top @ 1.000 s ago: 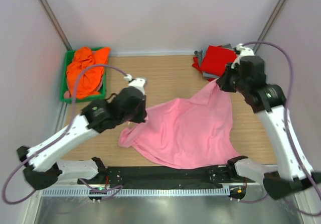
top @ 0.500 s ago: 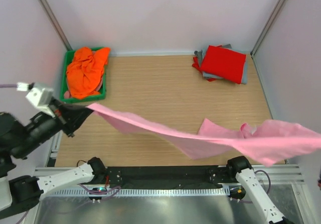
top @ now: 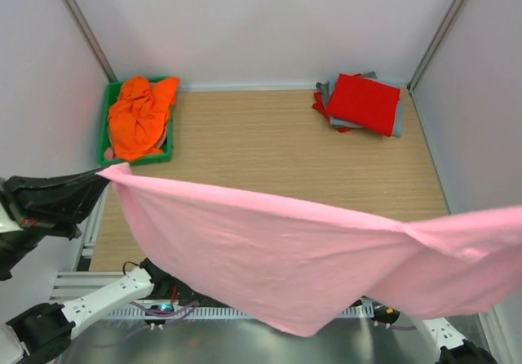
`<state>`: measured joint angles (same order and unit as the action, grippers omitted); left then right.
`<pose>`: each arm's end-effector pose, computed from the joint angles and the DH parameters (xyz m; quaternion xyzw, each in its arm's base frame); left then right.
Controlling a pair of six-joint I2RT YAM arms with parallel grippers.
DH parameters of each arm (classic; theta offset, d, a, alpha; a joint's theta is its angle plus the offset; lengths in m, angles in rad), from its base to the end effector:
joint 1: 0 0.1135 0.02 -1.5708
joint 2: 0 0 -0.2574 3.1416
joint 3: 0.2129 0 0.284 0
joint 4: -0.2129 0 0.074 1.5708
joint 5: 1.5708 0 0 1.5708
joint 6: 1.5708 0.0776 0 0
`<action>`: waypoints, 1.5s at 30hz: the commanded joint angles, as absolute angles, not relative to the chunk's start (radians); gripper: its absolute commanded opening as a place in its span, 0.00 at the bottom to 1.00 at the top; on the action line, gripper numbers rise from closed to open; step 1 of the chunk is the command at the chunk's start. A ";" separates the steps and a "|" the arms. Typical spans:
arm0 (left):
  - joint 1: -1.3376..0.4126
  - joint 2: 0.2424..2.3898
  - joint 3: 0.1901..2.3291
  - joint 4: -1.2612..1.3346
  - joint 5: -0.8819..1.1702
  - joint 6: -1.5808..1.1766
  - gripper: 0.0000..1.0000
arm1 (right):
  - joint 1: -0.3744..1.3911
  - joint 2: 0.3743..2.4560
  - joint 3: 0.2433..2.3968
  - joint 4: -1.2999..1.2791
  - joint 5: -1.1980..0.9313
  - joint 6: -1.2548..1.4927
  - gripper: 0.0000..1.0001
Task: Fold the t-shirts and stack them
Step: Flatten the tshirt out
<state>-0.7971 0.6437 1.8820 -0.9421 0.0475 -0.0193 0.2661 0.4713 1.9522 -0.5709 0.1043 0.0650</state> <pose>-0.0076 0.0025 0.5942 0.2432 0.5432 -0.3319 0.7319 -0.1439 -0.0476 0.6316 0.0165 0.3273 0.1390 0.9345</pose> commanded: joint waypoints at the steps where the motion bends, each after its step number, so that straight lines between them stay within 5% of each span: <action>1: -0.792 0.722 1.838 -0.818 0.022 0.092 0.00 | 0.267 0.682 1.957 -0.494 0.198 -0.023 0.01; 9: -0.740 1.017 1.637 -0.723 -0.344 0.213 0.00 | 0.276 1.307 2.014 -0.687 0.320 -0.003 0.01; 13: -0.367 1.256 1.441 -0.657 0.042 0.031 0.00 | 0.276 1.633 1.947 -0.762 0.321 0.090 0.01; 16: -0.187 1.476 1.446 -0.672 0.078 -0.047 0.05 | 0.275 1.889 1.972 -0.773 0.261 0.126 0.06; 17: -0.166 1.672 1.509 -0.734 0.060 -0.073 0.13 | 0.273 1.969 2.084 -0.808 0.252 0.138 0.62; 18: -0.154 1.749 1.584 -0.871 0.025 -0.099 0.24 | 0.275 2.035 2.168 -0.860 0.250 0.141 0.81; 19: -0.152 1.805 1.688 -0.915 0.008 -0.115 0.47 | 0.275 2.095 2.263 -0.991 0.285 0.147 0.91; 20: -0.155 1.834 1.709 -0.932 0.014 -0.123 0.59 | 0.275 2.167 2.393 -1.030 0.296 0.153 0.99; 21: -0.169 1.818 1.715 -0.917 0.020 -0.127 0.68 | 0.275 2.168 2.417 -1.049 0.301 0.158 1.00; 22: -0.179 1.784 1.700 -0.904 0.017 -0.132 0.96 | 0.275 2.146 2.413 -1.033 0.302 0.160 1.00; 23: -0.190 1.719 1.688 -0.887 0.012 -0.140 1.00 | 0.275 2.075 2.343 -1.002 0.311 0.161 1.00; 30: -0.293 1.504 1.589 -0.884 -0.031 -0.224 1.00 | 0.273 1.748 1.985 -0.868 0.227 0.205 1.00; 39: -0.317 1.232 1.055 -0.715 0.109 -0.463 0.98 | 0.275 1.353 1.442 -0.768 0.077 0.298 1.00; 45: -0.403 0.956 0.901 -0.799 0.112 -0.567 0.96 | 0.276 1.034 1.142 -0.801 0.094 0.405 1.00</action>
<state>-0.3683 1.1145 0.8944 -0.7921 0.0776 -0.4805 0.2729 1.2121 1.2163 -0.7849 0.1188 0.3206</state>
